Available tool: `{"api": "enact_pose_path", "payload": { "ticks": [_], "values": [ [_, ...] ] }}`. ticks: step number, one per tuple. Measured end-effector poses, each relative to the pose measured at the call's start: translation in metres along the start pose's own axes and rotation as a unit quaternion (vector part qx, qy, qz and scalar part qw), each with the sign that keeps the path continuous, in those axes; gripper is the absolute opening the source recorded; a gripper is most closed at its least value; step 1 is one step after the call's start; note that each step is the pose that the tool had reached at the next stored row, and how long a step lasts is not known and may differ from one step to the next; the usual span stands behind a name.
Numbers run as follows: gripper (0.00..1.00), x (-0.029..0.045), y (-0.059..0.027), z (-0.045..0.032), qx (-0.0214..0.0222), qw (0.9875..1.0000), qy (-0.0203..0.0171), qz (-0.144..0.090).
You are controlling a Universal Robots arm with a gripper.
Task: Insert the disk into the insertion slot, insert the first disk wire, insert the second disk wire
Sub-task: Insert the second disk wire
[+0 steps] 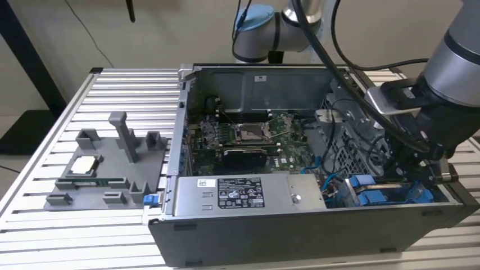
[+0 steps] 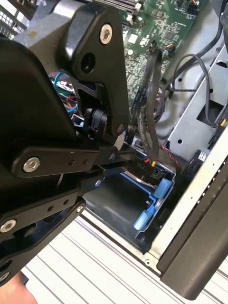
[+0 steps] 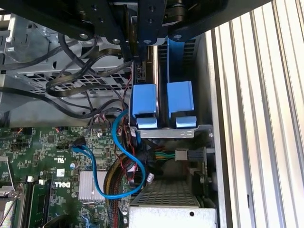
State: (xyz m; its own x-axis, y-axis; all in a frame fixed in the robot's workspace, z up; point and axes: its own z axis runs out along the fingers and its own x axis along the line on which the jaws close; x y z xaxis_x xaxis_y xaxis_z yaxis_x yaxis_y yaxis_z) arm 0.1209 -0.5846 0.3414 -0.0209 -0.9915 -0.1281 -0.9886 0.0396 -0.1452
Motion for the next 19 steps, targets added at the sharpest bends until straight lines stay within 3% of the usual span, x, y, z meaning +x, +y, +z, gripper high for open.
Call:
{"api": "enact_pose_path", "payload": {
  "ticks": [13,15,17,19],
  "values": [
    [0.16,0.0012,0.0012,0.0091,0.0000,1.0000,0.0005,0.000],
    [0.18,0.0012,0.0014,0.0104,0.0000,1.0000,-0.0009,0.000],
    [0.24,0.0011,0.0011,0.0083,-0.0003,1.0000,-0.0009,0.000],
    [0.24,0.0000,-0.0001,0.0000,-0.0006,1.0000,0.0000,0.000]
  ]
}}
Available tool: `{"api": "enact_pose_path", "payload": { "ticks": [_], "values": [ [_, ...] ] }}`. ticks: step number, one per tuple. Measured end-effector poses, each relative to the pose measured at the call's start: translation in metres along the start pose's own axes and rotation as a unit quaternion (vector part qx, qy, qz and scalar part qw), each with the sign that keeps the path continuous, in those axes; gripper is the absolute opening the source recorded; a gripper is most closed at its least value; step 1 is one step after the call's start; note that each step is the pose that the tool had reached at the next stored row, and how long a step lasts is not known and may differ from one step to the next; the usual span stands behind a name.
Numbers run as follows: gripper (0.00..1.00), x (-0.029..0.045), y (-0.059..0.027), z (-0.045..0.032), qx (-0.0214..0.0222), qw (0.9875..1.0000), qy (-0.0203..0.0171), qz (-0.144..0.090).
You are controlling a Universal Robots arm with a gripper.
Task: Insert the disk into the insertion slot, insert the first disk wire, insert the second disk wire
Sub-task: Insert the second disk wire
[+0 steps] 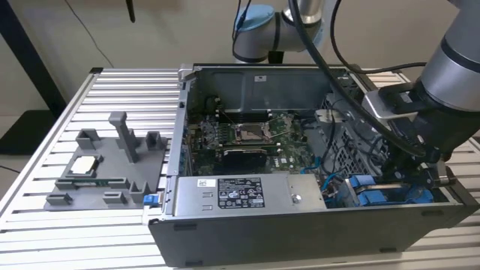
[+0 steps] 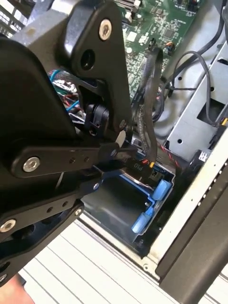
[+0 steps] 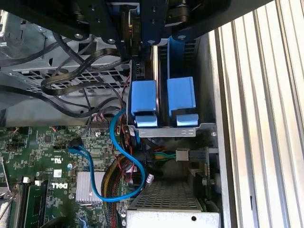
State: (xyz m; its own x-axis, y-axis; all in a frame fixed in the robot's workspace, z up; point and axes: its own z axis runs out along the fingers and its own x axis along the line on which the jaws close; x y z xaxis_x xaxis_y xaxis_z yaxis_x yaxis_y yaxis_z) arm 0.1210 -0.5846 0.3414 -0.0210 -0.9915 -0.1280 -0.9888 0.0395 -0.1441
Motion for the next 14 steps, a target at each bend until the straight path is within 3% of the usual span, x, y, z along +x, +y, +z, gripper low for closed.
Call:
{"api": "enact_pose_path", "payload": {
  "ticks": [11,14],
  "values": [
    [0.24,-0.0057,-0.0065,-0.0438,0.0000,1.0000,0.0000,0.000],
    [0.24,-0.0060,-0.0068,-0.0463,0.0000,1.0000,-0.0001,0.000]
  ]
}}
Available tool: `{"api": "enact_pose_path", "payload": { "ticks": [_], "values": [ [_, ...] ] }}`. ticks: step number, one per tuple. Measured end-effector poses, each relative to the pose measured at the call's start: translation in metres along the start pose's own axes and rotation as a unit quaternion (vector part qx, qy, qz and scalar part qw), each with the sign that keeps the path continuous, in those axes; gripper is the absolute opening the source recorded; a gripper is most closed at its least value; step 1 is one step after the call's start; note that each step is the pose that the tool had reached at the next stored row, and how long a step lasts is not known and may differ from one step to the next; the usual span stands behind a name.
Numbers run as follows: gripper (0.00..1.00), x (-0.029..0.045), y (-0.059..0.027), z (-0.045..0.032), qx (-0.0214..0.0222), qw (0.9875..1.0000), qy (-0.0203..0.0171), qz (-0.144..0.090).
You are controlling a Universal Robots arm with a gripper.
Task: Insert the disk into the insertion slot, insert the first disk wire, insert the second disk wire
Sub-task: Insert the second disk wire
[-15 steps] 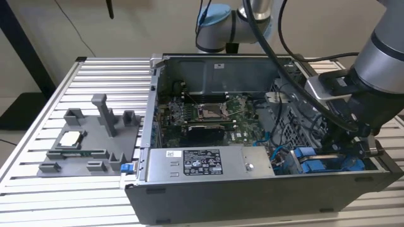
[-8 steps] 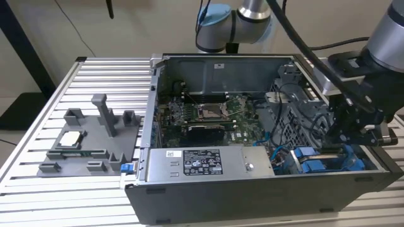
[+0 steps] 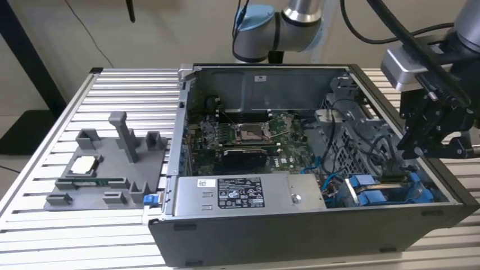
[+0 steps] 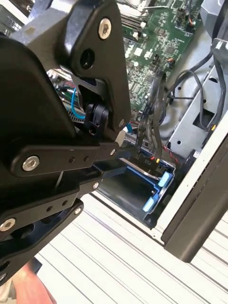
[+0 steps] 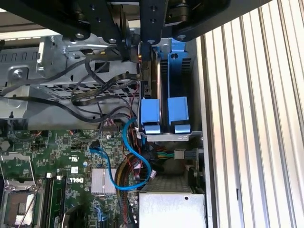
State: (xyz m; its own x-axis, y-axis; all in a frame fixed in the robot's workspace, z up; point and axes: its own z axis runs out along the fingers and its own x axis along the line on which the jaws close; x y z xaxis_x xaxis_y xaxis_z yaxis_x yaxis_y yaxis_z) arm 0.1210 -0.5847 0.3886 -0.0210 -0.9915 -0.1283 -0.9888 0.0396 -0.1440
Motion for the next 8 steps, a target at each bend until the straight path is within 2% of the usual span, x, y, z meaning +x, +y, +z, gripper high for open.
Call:
{"api": "enact_pose_path", "payload": {
  "ticks": [8],
  "values": [
    [0.24,0.0000,0.0000,-0.0001,0.0000,1.0000,0.0001,0.000]
  ]
}}
